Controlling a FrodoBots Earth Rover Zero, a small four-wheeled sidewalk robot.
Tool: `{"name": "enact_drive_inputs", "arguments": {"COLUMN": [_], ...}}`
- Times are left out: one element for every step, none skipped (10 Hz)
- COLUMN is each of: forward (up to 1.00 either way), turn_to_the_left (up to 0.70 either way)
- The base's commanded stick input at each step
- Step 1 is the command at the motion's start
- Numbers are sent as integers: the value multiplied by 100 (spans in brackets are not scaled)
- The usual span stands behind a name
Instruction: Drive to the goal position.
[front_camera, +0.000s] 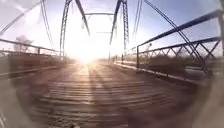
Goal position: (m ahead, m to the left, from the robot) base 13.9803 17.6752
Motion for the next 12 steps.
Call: {"name": "enact_drive_inputs", "arguments": {"forward": [70, 70, 70, 70, 70, 70, 70, 70, 70, 70, 70, 70], "turn_to_the_left": [0, 0, 0, 0, 0, 0, 0, 0, 0, 0, 0, 0]}}
